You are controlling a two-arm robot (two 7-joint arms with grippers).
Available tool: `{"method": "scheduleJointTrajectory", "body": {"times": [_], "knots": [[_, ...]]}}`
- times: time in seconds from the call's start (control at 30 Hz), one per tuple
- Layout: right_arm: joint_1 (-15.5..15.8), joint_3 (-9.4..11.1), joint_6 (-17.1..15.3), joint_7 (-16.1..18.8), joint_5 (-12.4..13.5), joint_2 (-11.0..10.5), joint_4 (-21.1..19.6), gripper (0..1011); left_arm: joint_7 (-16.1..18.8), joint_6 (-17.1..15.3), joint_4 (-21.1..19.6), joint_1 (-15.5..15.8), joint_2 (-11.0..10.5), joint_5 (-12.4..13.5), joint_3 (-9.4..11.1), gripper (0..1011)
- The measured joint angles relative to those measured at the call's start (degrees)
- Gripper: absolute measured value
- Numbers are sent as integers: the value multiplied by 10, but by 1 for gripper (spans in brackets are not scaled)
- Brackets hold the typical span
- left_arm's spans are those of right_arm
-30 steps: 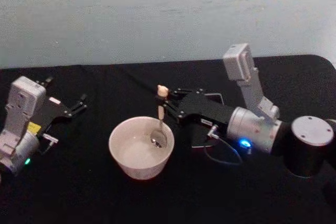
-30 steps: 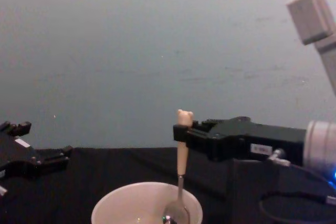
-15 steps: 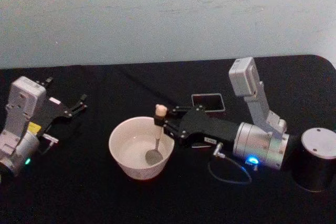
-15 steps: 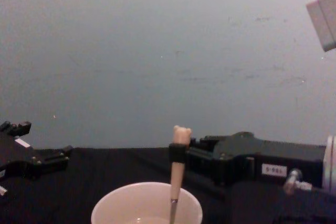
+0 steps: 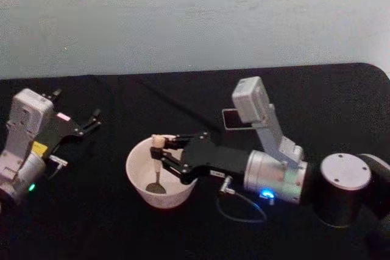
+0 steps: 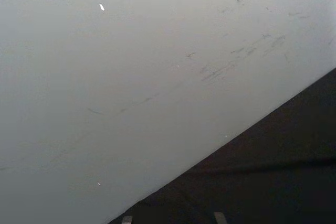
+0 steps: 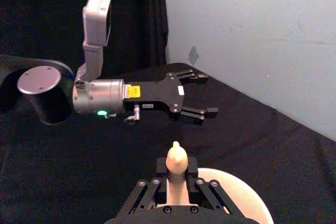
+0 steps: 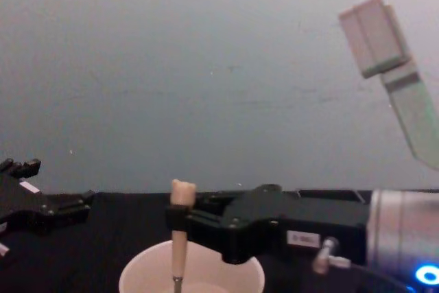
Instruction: Pick up the stirring spoon with one hand, stir inside the cup, then place it back in its original position.
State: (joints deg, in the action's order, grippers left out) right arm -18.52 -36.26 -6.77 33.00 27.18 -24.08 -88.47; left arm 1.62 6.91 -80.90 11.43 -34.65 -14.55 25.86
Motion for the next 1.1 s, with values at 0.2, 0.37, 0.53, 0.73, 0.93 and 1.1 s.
{"method": "scheduleJointTrajectory", "body": {"times": [0.2, 0.37, 0.53, 0.73, 0.93, 1.1], "knots": [[-20, -9, -10, -21, -12, 31, 32, 214, 0, 0, 0, 0, 0, 0, 0, 1001], [-37, -8, -18, -38, -16, 56, 65, 213, 0, 0, 0, 0, 0, 0, 0, 1001], [-52, 3, -20, -53, -21, 75, 96, 214, 0, 0, 0, 0, 0, 0, 0, 1001], [-59, 19, -19, -63, -25, 77, 109, 213, 0, 0, 0, 0, 0, 0, 0, 1001], [-53, 33, -19, -62, -25, 66, 101, 213, 0, 0, 0, 0, 0, 0, 0, 1001], [-39, 46, -25, -55, -14, 50, 81, 212, 0, 0, 0, 0, 0, 0, 0, 1001]]}}
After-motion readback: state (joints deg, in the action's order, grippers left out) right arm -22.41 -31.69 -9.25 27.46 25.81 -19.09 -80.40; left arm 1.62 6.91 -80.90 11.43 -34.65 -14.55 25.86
